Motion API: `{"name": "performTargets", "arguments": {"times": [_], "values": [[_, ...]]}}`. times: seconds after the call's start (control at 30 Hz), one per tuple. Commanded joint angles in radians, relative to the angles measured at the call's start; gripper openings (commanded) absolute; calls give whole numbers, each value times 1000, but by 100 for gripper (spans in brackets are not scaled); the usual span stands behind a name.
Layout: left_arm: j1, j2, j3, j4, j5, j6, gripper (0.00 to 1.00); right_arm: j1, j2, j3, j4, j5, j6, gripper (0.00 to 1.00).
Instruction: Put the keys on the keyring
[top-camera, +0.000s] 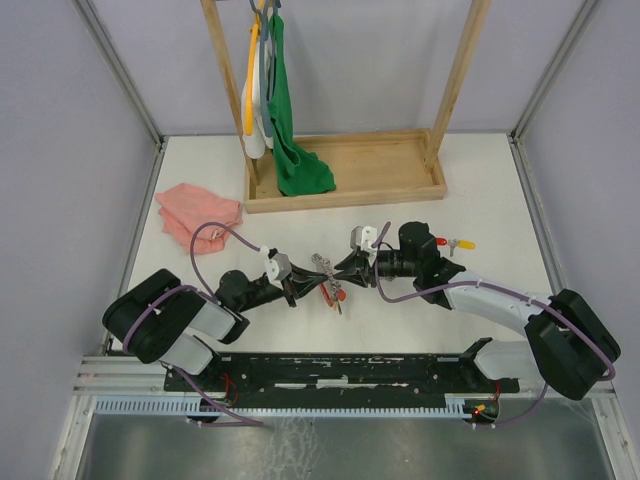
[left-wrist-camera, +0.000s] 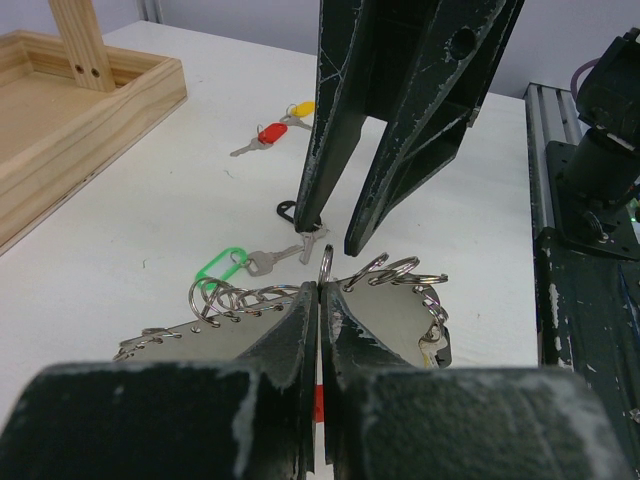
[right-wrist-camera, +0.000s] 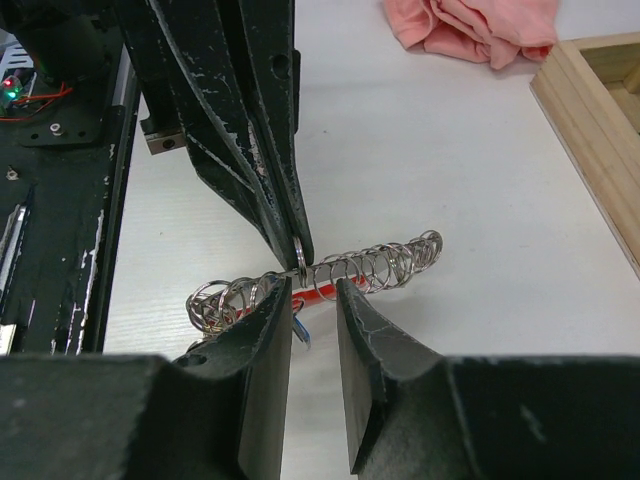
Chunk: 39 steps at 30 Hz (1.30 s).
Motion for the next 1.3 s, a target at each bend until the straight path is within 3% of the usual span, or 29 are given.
{"name": "performTargets", "arguments": {"times": [0.0,0.73,0.9,1.03,1.27], "values": [[-1,-28,13,209,13,-14,3,0,12,7,57,-66,-27,32],[-2,-33,28,209,70,-25,3,1,63,51,85,-119,-23,21],[-1,-36,29,208,102,2,3,2,68,62,75,-131,-31,11],[-1,-32,21,207,134,58,3,6,57,92,-30,-129,-99,2],[-1,-3,21,199,151,147,10,94,18,193,-365,39,-347,1]]}}
